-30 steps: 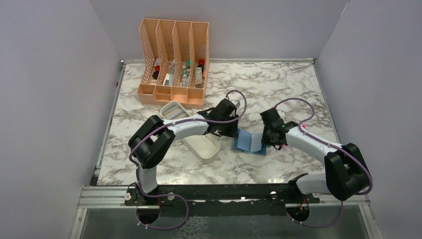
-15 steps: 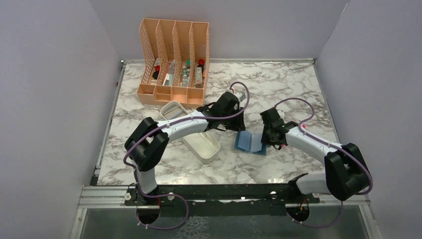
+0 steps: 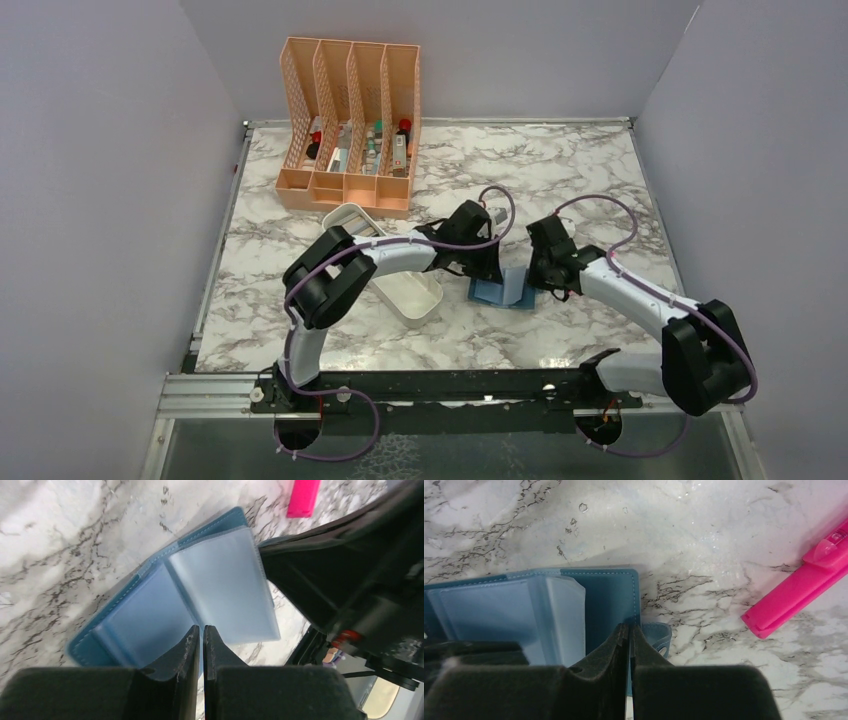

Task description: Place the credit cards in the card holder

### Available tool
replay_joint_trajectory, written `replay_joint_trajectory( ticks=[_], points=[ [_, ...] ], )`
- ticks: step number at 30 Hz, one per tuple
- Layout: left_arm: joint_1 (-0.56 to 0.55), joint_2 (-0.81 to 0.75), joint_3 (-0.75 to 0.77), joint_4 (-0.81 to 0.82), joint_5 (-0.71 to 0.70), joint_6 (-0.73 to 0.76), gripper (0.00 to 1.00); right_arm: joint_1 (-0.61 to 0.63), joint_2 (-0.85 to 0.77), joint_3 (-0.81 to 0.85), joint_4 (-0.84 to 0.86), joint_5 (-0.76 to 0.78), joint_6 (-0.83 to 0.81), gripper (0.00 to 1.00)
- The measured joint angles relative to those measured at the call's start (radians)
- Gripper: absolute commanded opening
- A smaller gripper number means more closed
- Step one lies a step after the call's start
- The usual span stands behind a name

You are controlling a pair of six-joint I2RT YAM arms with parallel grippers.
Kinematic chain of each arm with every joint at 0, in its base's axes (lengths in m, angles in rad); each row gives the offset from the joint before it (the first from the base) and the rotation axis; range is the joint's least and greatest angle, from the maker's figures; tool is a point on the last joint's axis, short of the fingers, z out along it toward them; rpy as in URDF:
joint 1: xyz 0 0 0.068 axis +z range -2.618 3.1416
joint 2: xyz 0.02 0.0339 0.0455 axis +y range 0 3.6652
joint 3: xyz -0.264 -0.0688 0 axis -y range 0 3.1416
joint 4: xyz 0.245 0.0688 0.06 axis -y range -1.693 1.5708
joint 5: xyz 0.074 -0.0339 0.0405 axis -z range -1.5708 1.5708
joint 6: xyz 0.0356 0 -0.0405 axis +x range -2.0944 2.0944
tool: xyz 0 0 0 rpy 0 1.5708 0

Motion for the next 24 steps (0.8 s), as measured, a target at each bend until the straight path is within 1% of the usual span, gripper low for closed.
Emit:
replay_joint_trajectory(
  ticks=[6, 13, 16, 24],
  points=[
    [-0.015, 0.055, 0.001, 0.012, 0.017, -0.015, 0.11, 0.0, -0.077, 0.029, -0.051, -0.017, -0.004, 0.17],
    [-0.019, 0.067, 0.013, 0.022, 0.018, -0.033, 0.11, 0.01, -0.2, 0.064, -0.066, -0.098, -0.005, 0.17],
    [-0.02, 0.067, 0.02, 0.027, 0.018, -0.037, 0.11, 0.024, -0.214, 0.064, -0.062, -0.163, -0.001, 0.17],
    [-0.024, 0.067, 0.021, 0.03, 0.018, -0.048, 0.11, 0.038, -0.214, 0.064, -0.025, -0.267, 0.015, 0.16]
  ],
)
